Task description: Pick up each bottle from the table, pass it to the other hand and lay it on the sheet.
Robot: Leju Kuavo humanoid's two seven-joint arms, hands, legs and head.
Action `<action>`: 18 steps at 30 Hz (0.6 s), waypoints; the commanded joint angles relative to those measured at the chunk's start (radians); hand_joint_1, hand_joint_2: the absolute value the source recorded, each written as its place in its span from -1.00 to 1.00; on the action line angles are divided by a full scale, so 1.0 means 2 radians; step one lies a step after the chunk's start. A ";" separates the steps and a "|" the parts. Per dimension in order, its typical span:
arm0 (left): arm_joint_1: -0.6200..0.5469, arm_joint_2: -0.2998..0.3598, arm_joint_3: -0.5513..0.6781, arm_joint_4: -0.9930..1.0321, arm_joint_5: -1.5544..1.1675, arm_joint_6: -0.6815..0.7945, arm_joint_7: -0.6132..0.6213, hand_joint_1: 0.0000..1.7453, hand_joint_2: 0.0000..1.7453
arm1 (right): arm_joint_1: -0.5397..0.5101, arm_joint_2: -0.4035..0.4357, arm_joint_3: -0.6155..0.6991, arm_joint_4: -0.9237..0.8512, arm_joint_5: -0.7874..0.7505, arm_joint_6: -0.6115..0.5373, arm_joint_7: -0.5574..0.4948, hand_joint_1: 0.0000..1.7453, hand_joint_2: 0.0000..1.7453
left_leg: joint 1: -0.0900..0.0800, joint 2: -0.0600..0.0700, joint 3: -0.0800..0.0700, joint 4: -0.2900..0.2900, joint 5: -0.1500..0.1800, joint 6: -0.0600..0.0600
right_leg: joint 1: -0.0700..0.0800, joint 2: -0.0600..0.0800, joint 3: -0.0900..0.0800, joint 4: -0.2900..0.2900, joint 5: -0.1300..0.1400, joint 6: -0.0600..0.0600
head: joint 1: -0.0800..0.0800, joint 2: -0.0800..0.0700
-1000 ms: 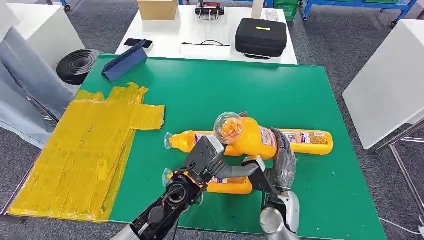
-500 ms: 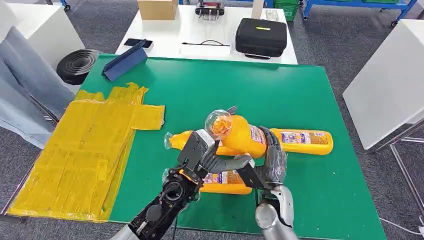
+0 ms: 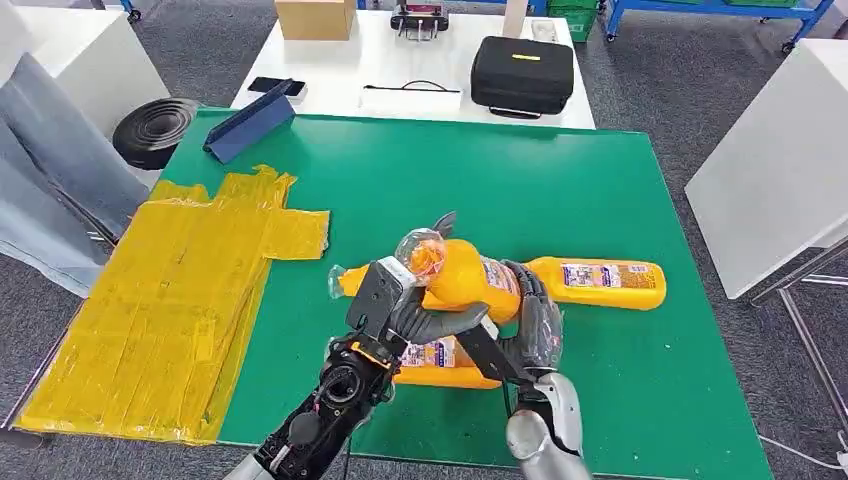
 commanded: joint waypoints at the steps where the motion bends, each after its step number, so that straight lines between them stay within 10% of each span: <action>1: -0.012 0.003 0.010 0.019 0.000 0.000 0.000 -1.00 1.00 | -0.020 0.001 0.005 0.040 -0.001 0.004 0.000 1.00 1.00 | 0.001 0.001 0.003 0.000 -0.001 -0.002 | 0.001 0.001 0.003 -0.001 0.000 -0.001 | 0.000 0.000; 18: -0.014 0.002 -0.002 0.021 0.013 -0.035 0.005 -1.00 1.00 | 0.002 0.005 0.005 0.018 0.020 0.020 0.011 1.00 1.00 | 0.000 0.001 0.001 0.000 -0.001 -0.001 | 0.000 0.000 0.001 0.000 0.000 -0.001 | 0.000 0.000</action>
